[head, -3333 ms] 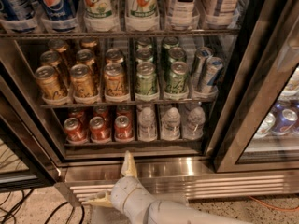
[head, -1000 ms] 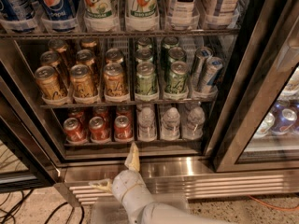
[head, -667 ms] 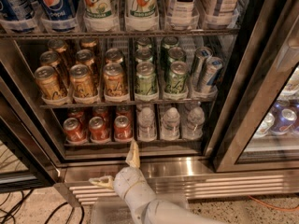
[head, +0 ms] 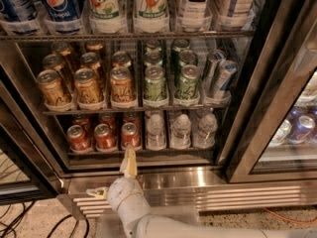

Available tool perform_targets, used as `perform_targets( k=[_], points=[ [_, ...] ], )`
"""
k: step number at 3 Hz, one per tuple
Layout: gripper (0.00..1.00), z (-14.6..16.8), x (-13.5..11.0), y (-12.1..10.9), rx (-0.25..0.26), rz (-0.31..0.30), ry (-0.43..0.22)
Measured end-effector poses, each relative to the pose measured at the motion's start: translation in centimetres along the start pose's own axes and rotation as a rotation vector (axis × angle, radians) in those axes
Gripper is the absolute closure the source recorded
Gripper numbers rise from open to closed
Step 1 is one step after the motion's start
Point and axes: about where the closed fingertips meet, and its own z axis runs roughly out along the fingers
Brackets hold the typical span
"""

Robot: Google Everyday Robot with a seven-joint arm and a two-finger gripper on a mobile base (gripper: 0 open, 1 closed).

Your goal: Pick coke can from bottom shelf of fridge

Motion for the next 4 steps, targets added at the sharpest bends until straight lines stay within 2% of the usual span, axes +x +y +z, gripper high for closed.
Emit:
perform_targets(
  k=[1, 2, 3, 4],
  points=[
    [0.00, 1.5, -0.4, 0.8, 0.033, -0.070, 0.071],
    [0.00, 1.4, 0.8, -0.3, 0.081, -0.072, 0.126],
    [0.06, 1.4, 0.8, -0.3, 0.081, -0.072, 0.126],
    [0.20, 1.3, 0.9, -0.1, 0.097, -0.061, 0.110]
  ],
)
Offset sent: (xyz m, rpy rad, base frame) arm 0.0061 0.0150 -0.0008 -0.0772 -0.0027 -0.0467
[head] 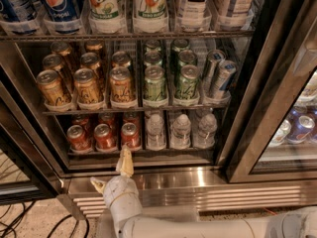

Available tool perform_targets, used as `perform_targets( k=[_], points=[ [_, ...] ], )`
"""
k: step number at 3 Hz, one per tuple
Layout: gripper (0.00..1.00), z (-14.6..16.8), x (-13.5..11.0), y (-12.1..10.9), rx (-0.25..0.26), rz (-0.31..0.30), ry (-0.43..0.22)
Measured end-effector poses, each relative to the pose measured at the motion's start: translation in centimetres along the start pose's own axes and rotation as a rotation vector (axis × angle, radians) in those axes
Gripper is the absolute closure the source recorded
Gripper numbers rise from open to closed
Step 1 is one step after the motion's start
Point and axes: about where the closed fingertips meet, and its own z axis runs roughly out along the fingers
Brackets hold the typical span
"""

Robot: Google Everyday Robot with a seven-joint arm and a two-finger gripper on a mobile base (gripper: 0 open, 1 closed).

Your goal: Pick coke can from bottom shelf of fridge

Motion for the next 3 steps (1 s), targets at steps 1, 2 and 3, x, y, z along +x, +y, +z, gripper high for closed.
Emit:
perform_targets(
  k=[1, 2, 3],
  points=[
    [0.44, -0.2, 0.1, -0.4, 0.059, 0.023, -0.033],
    [0.67, 0.1, 0.7, -1.9, 0.153, 0.048, -0.060],
    [0.63, 0.6, 1.3, -3.7, 0.263, 0.055, -0.072]
  ],
)
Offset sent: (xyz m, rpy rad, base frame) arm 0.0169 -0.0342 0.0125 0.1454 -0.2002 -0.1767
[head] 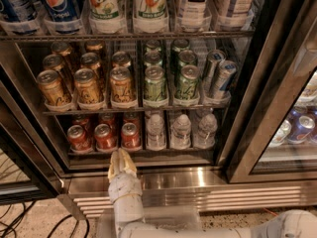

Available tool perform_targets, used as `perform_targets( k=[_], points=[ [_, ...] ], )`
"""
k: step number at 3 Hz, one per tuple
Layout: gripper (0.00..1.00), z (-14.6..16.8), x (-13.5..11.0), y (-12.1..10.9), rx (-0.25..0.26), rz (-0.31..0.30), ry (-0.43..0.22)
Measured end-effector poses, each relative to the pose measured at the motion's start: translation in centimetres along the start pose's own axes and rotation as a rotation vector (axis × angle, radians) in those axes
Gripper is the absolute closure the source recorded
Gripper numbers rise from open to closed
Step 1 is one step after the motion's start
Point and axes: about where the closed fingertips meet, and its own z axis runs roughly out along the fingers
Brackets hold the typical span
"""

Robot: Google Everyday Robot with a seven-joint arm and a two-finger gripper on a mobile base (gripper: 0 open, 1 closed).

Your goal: Pick coke can from bottom shelf of fridge

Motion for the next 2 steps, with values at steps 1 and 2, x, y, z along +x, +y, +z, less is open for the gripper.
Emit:
perform_targets(
  k=[1, 2],
  points=[
    [0.39, 0.69, 0.81, -1.41, 0.105, 0.014, 0.004],
    [0.24, 1.16, 1.70, -2.23, 0.180, 0.039, 0.017]
  ],
)
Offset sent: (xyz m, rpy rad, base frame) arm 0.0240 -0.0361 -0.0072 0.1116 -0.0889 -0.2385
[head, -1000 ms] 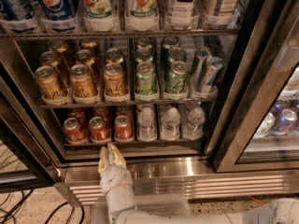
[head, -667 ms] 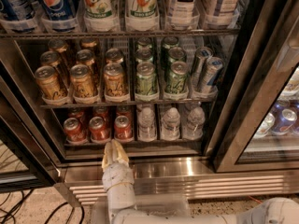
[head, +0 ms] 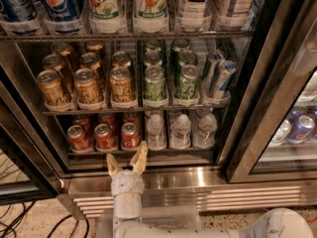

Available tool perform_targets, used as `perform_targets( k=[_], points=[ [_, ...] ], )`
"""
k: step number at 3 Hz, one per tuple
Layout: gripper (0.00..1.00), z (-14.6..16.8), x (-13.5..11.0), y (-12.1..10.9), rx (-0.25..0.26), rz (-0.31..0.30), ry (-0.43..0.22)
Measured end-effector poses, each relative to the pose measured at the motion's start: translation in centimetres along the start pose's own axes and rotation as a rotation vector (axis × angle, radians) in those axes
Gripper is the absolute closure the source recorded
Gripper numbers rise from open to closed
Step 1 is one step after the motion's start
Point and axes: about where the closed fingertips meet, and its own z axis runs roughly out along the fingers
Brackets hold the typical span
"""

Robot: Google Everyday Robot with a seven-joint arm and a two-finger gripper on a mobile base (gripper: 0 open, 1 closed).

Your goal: Pick coke can from bottom shelf of fridge

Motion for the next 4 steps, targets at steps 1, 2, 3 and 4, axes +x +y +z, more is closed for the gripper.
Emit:
perform_targets(
  k=[1, 2, 3, 4],
  points=[
    [0.28, 0.3, 0.8, -0.5, 0.047, 0.021, 0.020],
    [0.32, 0.5, 1.4, -0.8, 0.074, 0.040, 0.032],
    [0.33, 0.8, 1.7, -0.9, 0.084, 0.062, 0.038],
    [0.33, 1.1, 2.0, -0.6, 0.062, 0.086, 0.053]
  ],
)
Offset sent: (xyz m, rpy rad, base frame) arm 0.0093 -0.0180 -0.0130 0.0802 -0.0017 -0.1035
